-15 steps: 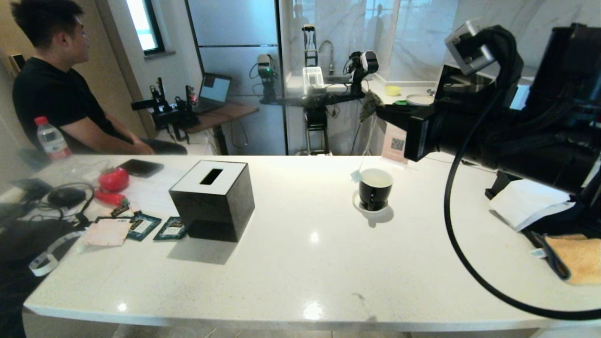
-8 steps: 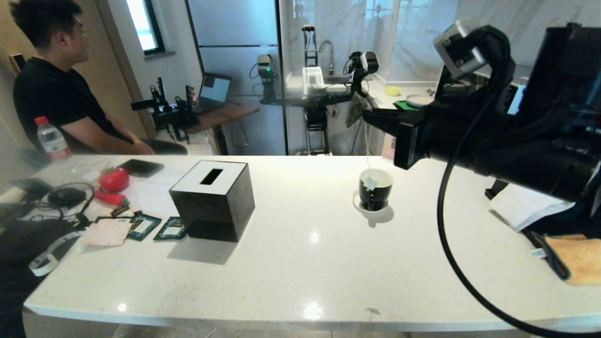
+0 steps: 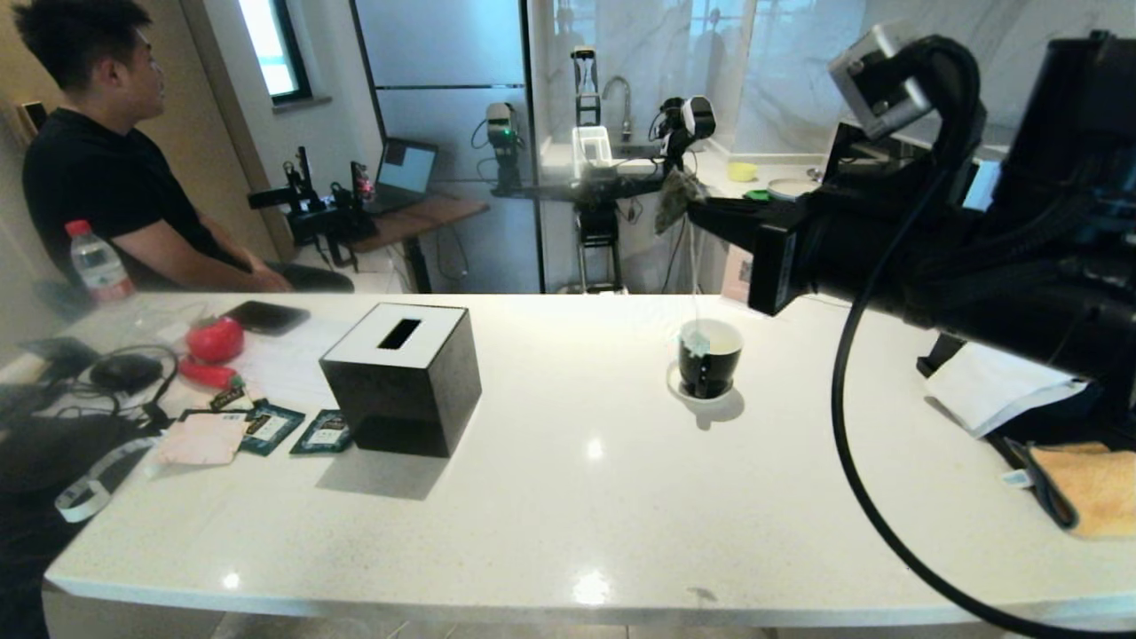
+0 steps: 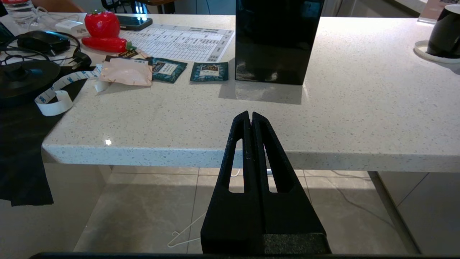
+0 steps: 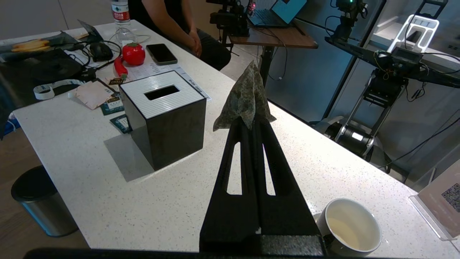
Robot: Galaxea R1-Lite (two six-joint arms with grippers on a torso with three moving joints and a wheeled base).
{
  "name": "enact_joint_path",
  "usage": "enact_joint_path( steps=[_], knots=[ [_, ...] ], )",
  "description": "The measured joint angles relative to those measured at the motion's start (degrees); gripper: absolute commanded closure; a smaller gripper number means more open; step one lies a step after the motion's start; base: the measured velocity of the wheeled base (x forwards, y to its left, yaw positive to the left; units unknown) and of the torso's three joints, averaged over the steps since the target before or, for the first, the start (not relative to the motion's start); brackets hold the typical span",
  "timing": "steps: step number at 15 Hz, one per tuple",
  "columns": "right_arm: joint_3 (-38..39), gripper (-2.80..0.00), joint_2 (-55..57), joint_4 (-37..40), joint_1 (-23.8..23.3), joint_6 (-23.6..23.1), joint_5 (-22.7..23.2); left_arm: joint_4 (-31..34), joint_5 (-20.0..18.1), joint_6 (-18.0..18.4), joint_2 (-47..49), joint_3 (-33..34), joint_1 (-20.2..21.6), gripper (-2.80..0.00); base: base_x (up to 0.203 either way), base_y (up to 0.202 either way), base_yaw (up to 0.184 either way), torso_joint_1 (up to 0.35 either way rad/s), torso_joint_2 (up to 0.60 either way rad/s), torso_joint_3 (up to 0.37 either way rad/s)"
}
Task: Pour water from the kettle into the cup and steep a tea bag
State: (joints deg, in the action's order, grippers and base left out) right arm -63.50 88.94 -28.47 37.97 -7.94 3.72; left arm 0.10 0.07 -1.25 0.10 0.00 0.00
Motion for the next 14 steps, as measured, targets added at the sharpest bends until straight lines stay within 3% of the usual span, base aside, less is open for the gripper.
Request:
enact_joint_path(
  steps=[7, 14],
  knots=[
    [0.05, 0.00, -1.05, 0.44, 0.17, 0.02, -0.06, -0.10, -0.10, 1.62, 0.18, -1.35, 0.00, 0.00, 0.000, 0.000, 0.000, 0.000, 0.00, 0.000],
    [-0.35, 0.00, -1.70, 0.61, 0.23, -1.05, 0.00, -0.55, -0.72, 1.00, 12.55, -12.16, 0.00, 0.00, 0.000, 0.000, 0.000, 0.000, 0.00, 0.000]
  ],
)
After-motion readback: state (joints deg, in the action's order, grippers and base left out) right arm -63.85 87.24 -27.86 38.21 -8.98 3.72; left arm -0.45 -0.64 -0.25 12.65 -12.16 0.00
